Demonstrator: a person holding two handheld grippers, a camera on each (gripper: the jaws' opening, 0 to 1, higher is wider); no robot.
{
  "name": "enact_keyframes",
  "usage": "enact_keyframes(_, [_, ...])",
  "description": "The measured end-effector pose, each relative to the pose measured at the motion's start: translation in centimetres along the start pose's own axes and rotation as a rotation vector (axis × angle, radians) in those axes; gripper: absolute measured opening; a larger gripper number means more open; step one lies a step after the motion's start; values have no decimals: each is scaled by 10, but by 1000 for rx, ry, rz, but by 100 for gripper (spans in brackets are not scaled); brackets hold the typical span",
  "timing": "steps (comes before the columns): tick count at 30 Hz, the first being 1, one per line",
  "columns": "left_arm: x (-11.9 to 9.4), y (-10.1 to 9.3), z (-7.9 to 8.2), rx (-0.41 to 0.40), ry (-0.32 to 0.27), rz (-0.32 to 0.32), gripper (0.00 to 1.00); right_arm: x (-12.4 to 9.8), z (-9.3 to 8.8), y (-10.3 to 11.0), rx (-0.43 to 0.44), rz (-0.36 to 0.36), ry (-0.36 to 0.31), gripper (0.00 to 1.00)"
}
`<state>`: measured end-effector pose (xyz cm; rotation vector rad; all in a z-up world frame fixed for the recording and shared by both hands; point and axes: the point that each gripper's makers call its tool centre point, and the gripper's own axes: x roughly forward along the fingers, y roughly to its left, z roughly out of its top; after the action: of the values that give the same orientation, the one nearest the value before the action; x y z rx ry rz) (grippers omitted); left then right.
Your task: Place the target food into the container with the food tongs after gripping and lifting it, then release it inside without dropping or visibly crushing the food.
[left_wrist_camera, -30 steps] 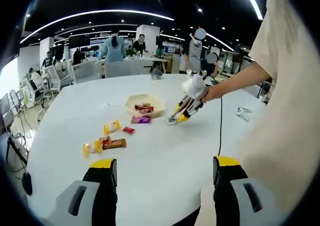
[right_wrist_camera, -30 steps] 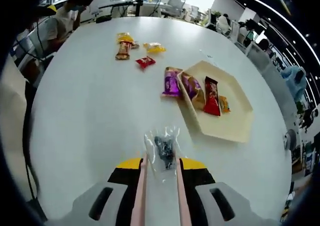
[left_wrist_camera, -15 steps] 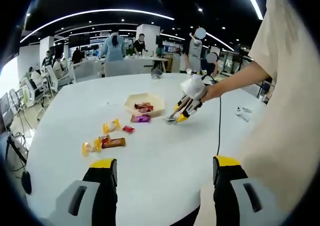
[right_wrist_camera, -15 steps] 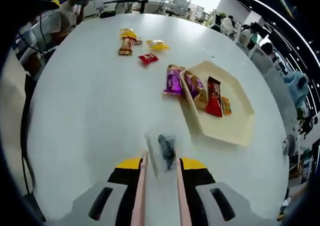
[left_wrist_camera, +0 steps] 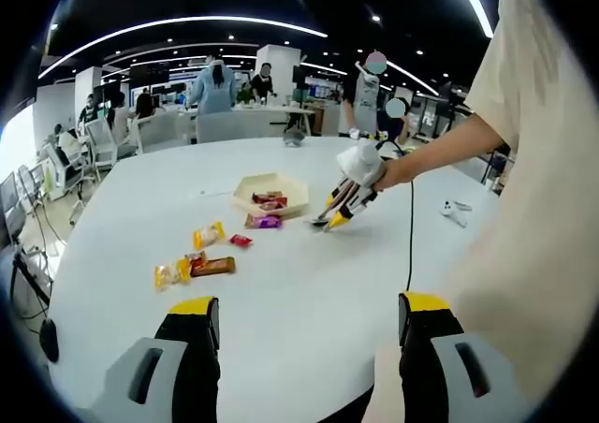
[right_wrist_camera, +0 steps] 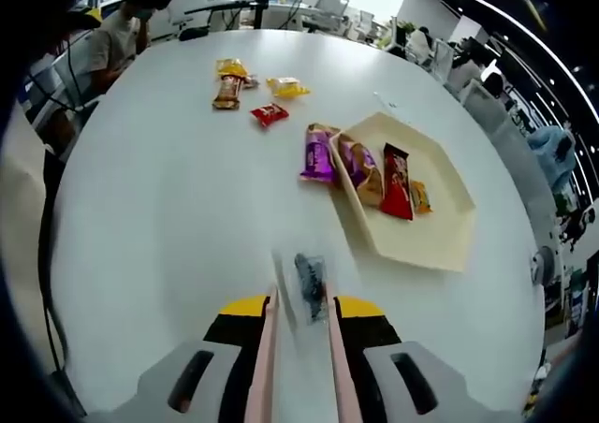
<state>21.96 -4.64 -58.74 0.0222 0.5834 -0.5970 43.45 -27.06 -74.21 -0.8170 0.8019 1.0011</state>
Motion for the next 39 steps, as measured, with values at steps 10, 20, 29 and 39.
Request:
enact_keyframes(10, [0, 1, -1, -1, 3, 2, 78, 0, 2, 7, 97, 18, 1, 22])
enact_keyframes(20, [-1, 1, 0, -1, 1, 7, 77, 0, 5, 10, 201, 30, 24, 19])
enact_keyframes(29, [-2, 1, 0, -2, 0, 8, 77, -4, 9, 12, 225, 35, 9, 17])
enact_keyframes(39, [-2, 1, 2, 3, -5, 5, 77, -14, 18, 7, 234, 22, -22, 16])
